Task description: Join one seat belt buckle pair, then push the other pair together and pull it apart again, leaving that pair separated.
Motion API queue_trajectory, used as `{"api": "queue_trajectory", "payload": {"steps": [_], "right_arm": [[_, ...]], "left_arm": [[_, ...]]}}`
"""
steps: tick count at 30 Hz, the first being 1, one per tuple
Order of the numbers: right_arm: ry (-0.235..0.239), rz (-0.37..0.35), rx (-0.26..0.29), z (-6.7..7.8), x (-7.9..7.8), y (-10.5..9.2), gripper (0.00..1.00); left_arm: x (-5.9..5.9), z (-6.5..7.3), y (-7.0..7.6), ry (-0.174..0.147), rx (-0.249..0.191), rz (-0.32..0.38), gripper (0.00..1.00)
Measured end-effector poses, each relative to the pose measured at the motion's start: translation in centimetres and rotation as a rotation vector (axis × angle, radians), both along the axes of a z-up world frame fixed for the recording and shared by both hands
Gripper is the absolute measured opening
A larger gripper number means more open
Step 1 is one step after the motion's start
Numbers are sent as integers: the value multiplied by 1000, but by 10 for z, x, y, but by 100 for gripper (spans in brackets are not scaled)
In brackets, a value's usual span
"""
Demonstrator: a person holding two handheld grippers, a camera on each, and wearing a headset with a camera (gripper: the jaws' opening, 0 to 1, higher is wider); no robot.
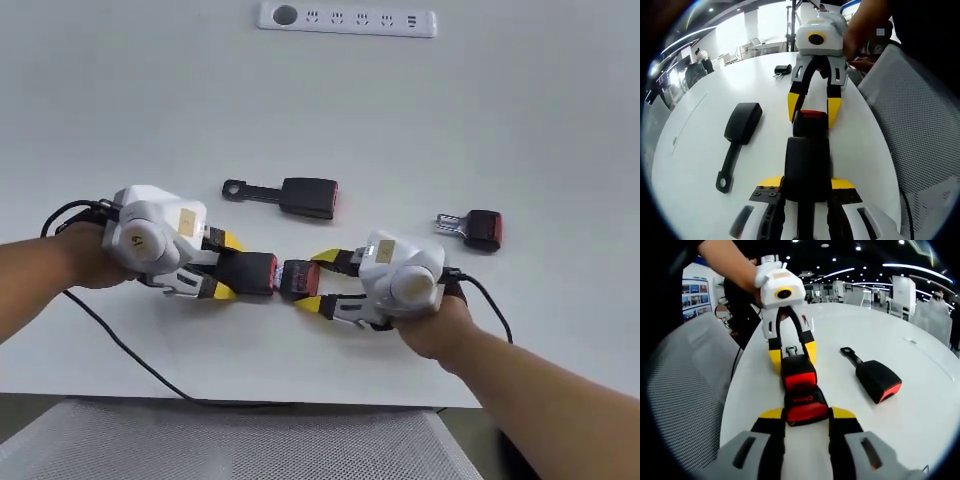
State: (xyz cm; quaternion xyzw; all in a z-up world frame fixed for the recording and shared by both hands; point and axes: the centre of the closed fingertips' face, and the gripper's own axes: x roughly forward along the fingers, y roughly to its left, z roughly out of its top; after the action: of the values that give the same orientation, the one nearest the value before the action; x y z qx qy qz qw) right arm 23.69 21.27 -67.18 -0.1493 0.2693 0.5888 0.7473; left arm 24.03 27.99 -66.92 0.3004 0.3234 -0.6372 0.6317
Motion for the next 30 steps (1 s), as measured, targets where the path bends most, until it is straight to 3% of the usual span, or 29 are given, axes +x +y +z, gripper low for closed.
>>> {"api": "queue_trajectory", "payload": {"steps": [16,22,28,30], "right_arm": [[4,-4,5,-1,0,0,32],[21,0,10,0,-1,2,34],[2,4,-41,1,-2,4,35],[16,-19,-23,6,-4,4,41]], "left_arm": [[0,0,0,4,-4,3,33],[-1,-1,-1,-16,37,-24,34],[-2,-2,-2,-7,70,-3,36],[-6,-2,-2,-11,98,2,40]]}}
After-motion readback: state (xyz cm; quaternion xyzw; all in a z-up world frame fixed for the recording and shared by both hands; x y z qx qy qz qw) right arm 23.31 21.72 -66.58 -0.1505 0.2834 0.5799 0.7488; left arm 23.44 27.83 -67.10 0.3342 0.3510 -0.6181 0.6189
